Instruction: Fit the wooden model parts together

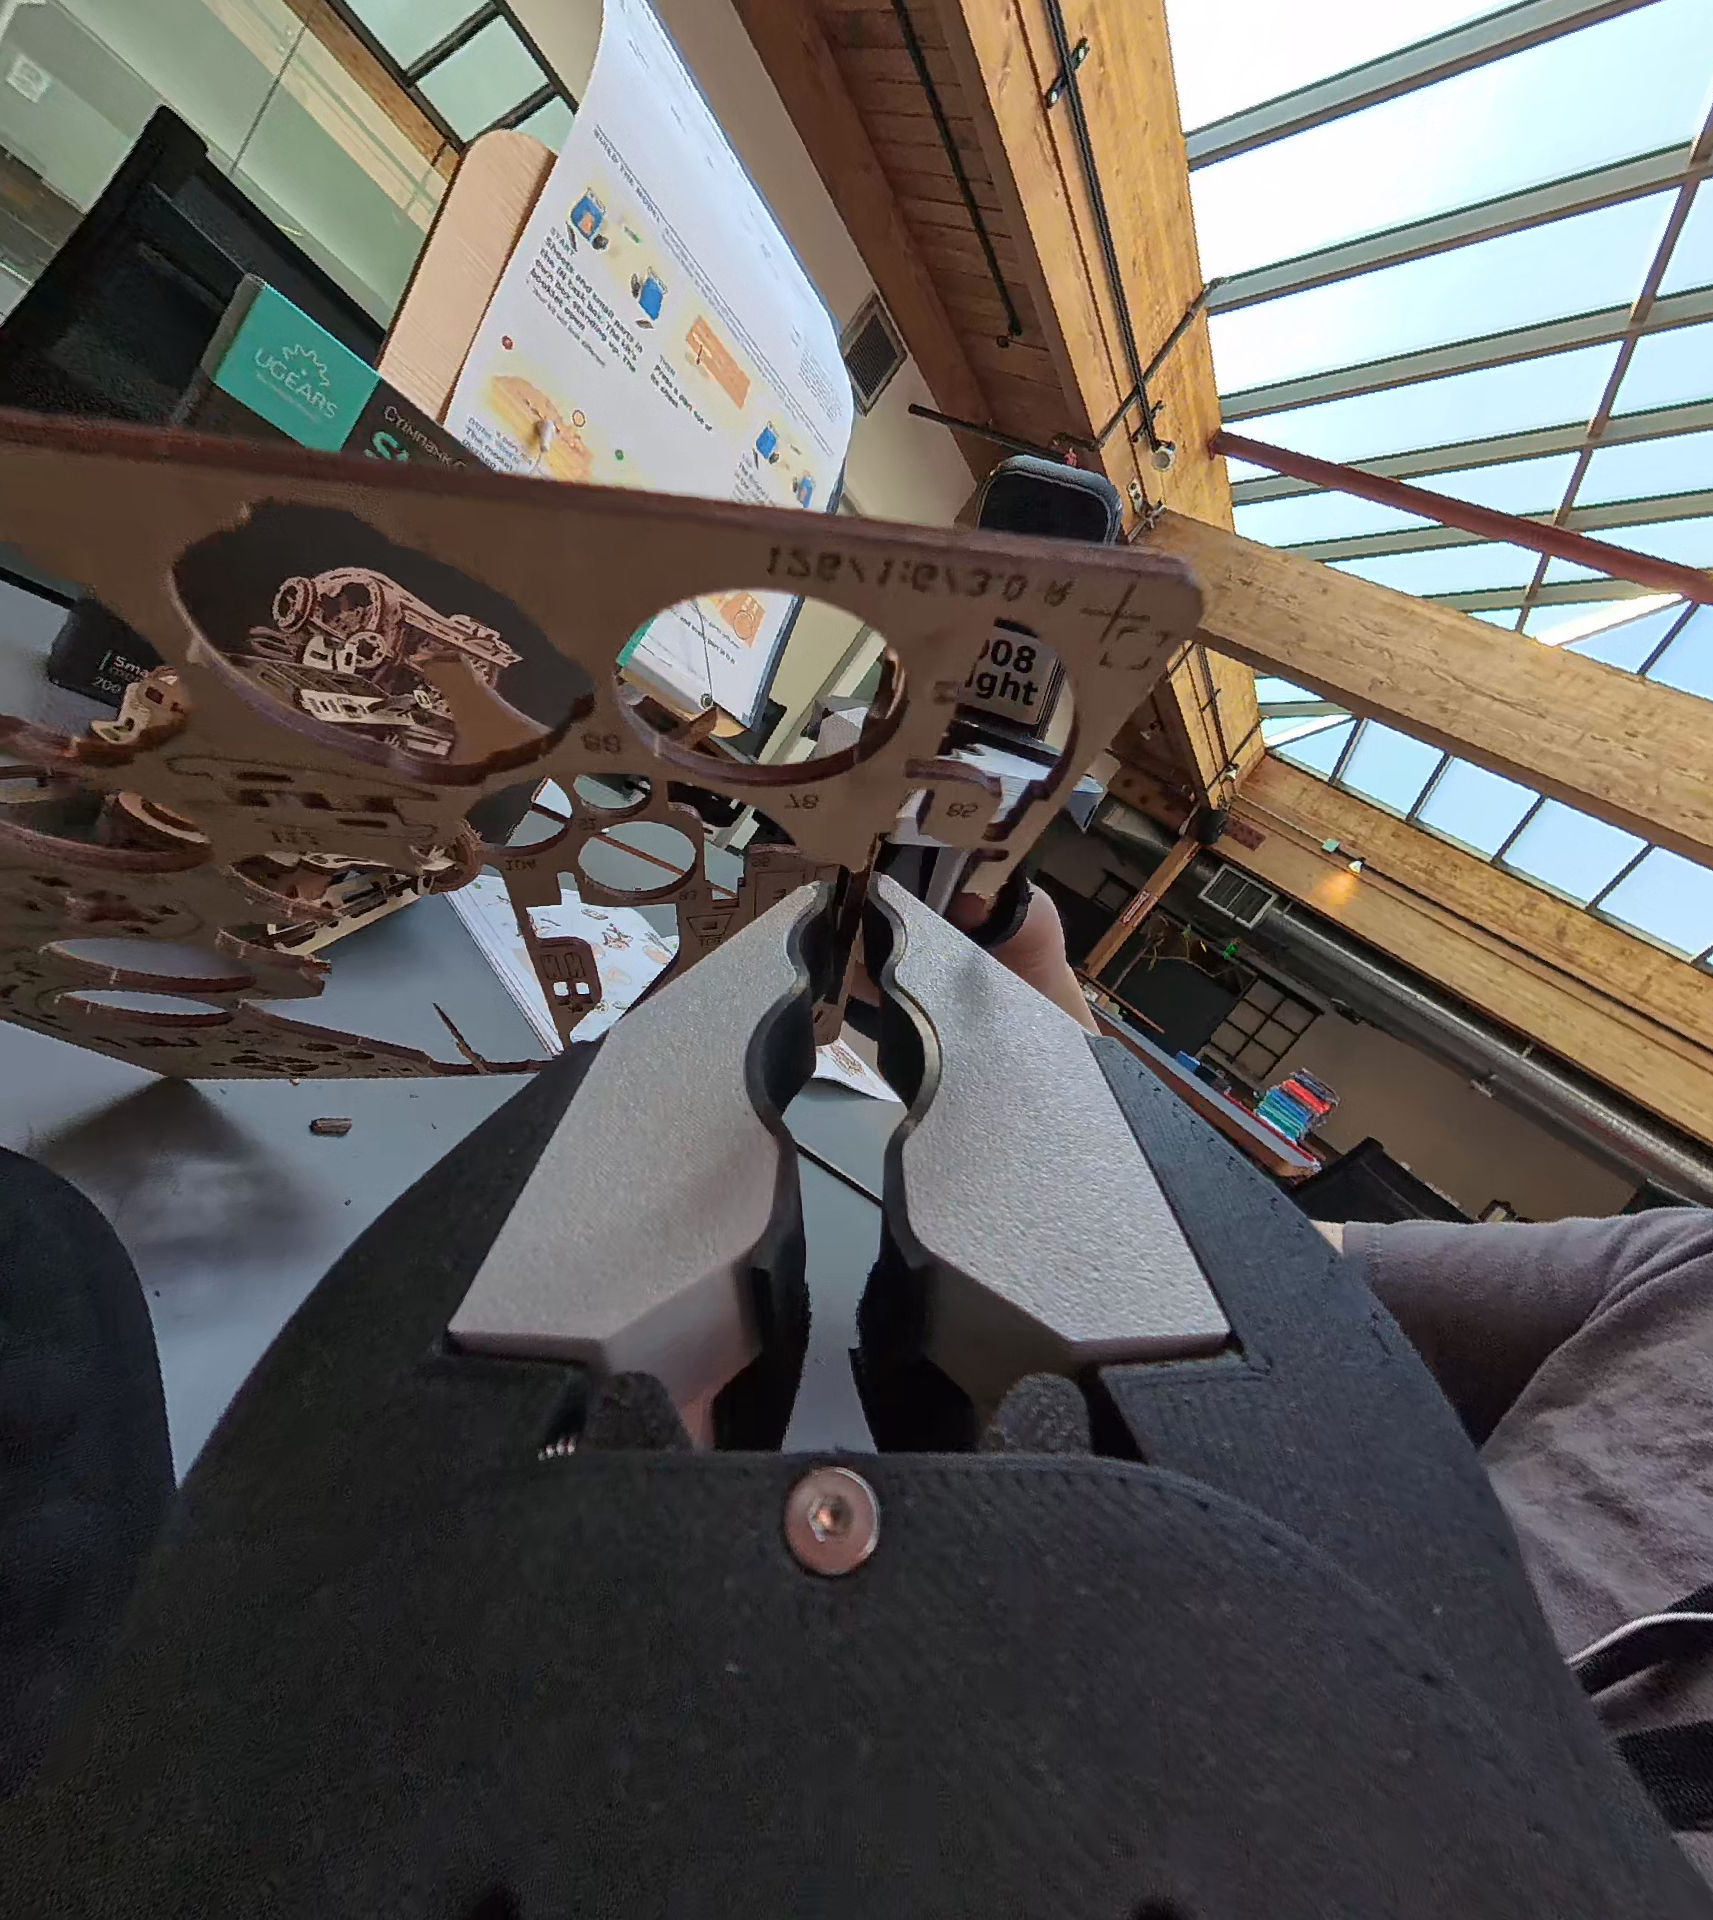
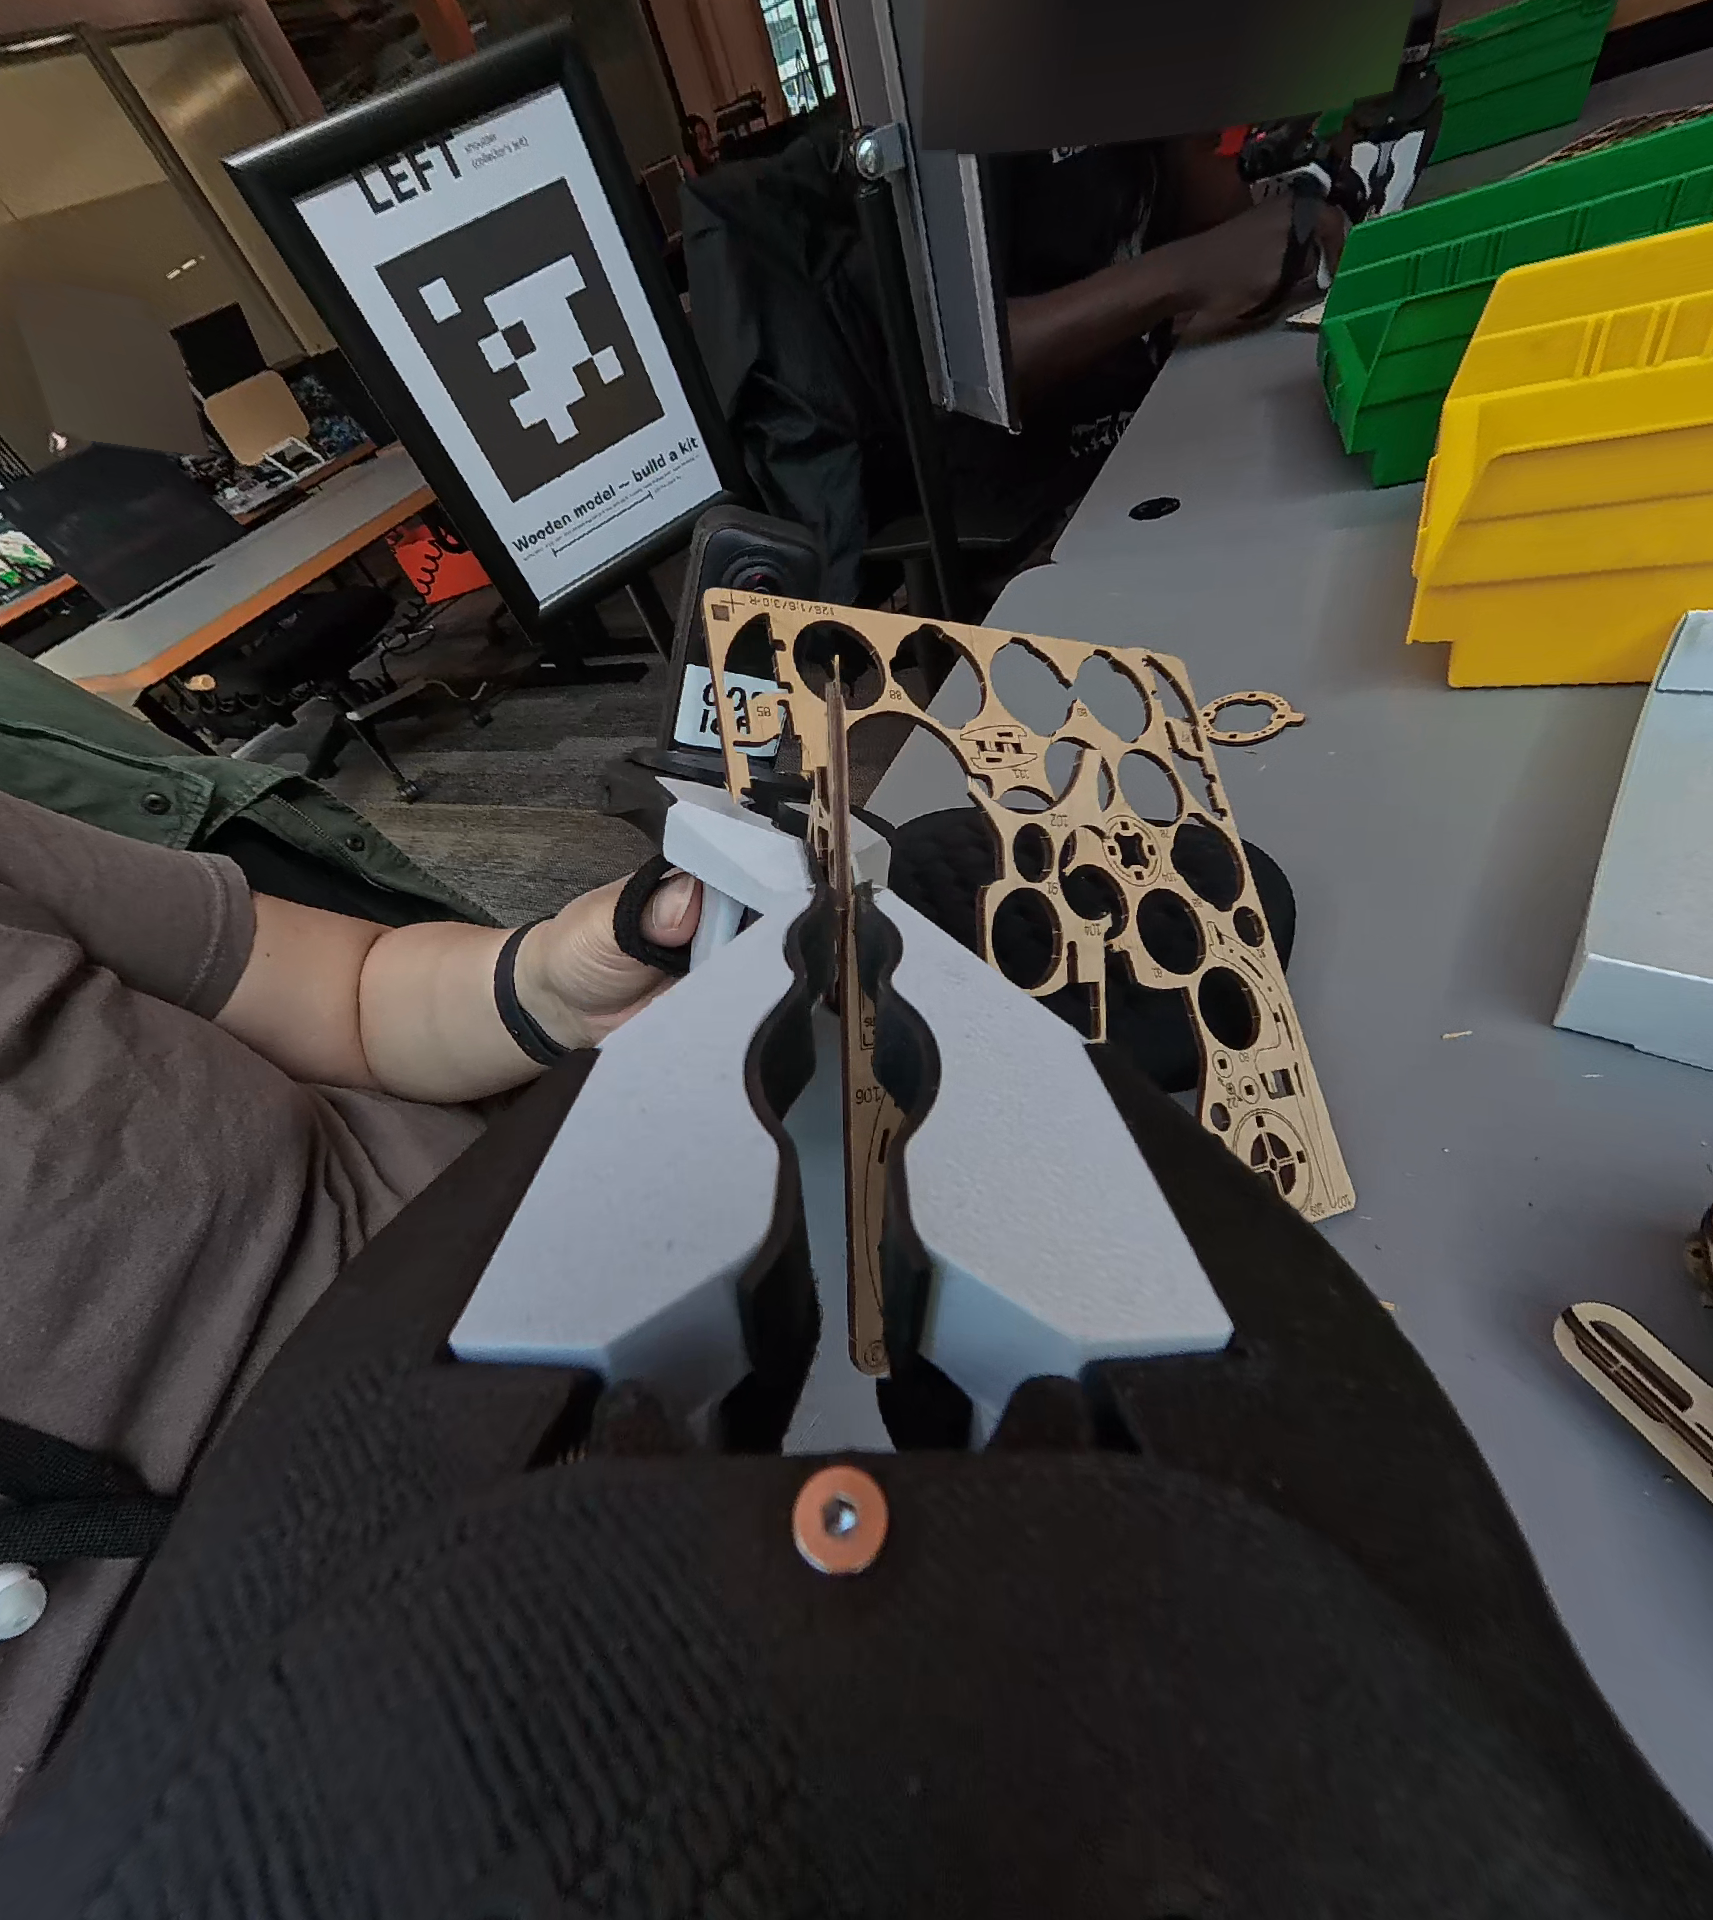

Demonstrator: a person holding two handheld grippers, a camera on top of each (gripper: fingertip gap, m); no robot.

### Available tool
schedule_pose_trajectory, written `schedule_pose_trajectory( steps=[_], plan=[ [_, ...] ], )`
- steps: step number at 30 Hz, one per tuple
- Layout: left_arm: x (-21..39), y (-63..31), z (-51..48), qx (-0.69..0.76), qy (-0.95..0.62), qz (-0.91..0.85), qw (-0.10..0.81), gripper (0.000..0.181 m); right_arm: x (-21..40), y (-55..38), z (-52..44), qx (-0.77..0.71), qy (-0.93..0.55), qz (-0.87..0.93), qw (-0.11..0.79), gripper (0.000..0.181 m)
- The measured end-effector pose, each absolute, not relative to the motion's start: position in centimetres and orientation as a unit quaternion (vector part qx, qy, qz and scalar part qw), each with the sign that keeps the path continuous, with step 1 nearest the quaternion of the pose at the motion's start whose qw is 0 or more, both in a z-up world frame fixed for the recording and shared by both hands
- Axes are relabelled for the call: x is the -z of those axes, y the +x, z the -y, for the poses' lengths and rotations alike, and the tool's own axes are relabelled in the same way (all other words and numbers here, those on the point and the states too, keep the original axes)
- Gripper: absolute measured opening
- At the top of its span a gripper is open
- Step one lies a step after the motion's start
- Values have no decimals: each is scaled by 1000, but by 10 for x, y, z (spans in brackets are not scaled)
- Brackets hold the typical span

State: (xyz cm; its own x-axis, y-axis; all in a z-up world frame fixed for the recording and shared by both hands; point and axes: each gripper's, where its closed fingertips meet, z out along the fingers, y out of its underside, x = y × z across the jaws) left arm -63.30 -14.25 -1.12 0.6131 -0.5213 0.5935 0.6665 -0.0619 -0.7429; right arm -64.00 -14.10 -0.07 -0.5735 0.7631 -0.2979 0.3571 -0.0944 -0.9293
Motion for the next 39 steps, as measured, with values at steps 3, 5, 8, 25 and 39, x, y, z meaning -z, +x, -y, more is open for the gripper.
schedule_pose_trajectory(
  steps=[3,5,8,25,39],
  plan=[
    [8,-629,146,448,-580,44,679,0,-2,-639,142,-600,-427,654,171,2],
    [6,-627,148,469,-574,37,671,0,-4,-638,144,-606,-428,651,163,1],
    [8,-626,150,499,-570,30,653,0,-2,-638,146,-596,-425,660,170,1],
    [14,-621,151,479,-570,23,667,3,7,-636,155,-594,-430,667,128,1],
    [18,-624,150,451,-558,50,695,1,9,-641,155,-589,-428,667,154,1]
  ],
)
